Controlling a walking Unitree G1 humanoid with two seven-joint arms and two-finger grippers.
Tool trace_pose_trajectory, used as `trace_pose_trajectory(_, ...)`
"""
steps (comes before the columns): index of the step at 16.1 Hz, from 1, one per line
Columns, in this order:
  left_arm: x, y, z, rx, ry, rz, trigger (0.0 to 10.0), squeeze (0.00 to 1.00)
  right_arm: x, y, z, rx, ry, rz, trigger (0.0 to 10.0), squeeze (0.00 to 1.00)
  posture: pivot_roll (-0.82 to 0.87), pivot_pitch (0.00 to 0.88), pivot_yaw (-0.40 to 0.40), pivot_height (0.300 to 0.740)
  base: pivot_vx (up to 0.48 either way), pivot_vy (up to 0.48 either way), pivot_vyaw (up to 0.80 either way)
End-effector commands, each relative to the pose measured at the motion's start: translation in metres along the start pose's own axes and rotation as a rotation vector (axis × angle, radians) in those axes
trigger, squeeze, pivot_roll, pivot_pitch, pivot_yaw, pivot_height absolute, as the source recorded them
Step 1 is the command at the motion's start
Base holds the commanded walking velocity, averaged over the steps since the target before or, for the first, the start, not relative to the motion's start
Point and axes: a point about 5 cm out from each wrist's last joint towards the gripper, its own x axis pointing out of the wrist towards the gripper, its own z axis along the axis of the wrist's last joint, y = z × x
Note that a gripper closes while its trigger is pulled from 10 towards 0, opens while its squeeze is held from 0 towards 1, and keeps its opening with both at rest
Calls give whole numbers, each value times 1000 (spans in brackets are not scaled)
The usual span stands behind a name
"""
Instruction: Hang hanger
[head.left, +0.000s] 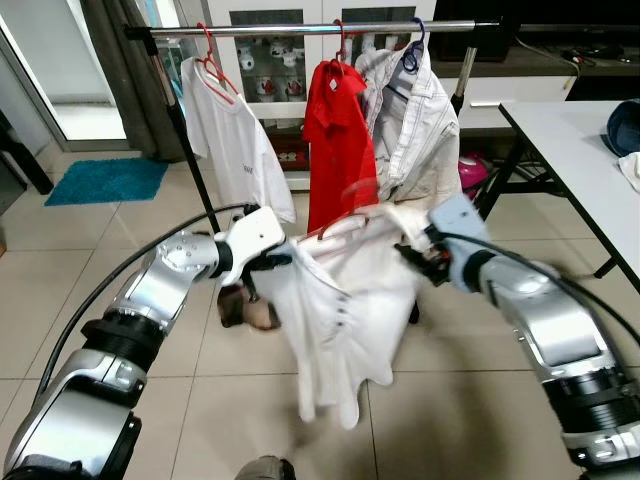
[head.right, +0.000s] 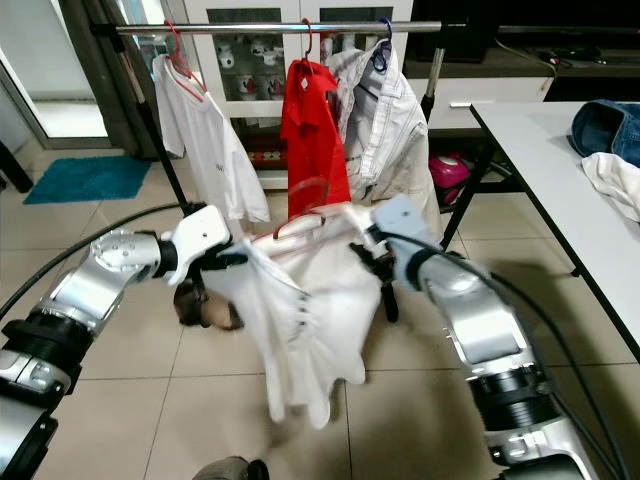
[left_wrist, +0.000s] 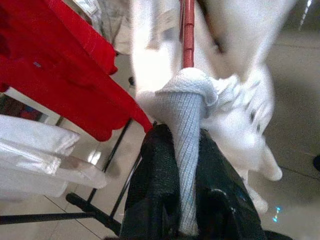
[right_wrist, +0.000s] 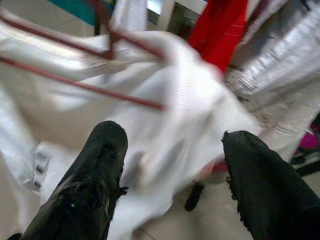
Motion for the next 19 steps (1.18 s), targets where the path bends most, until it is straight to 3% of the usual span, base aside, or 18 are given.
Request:
trace_pose_trajectory(1,-1,5,5,1,-21,26,0,0,0,7,9,-36,-38,40,10000,0,-63,0,61,740,0,0,0)
trace_pose_trajectory(4,0,3,8,10,-43,17,0,0,-1,13,17,-24,-99,92,10000,0,-62,0,60,740,0,0,0)
trace_pose_trajectory(7,-7,3,4,47,-80,-21,0,0,-11,-2,35,29,-223,81,10000,0,-61,0,55,740,0,0,0)
trace_pose_trajectory(9,-22,7,-7,65,-48,-83,0,0,-26,-2,42,-124,-296,185,10000,0,-68,0,62,740,0,0,0)
trace_pose_trajectory(11,-39,9,-9,79,-86,-152,0,0,-36,3,42,-262,-298,300,10000,0,-71,0,64,740,0,0,0)
trace_pose_trajectory(14,-56,8,-9,146,-85,-253,0,0,-38,16,39,-315,-299,447,10000,0,-61,0,56,740,0,0,0)
trace_pose_trajectory(18,-61,4,2,225,-105,-335,0,0,-24,38,34,-346,-280,583,10000,0,-55,0,51,740,0,0,0)
trace_pose_trajectory(19,-61,4,3,234,-112,-339,0,0,-23,40,33,-326,-278,608,4784,0,-55,0,50,740,0,0,0)
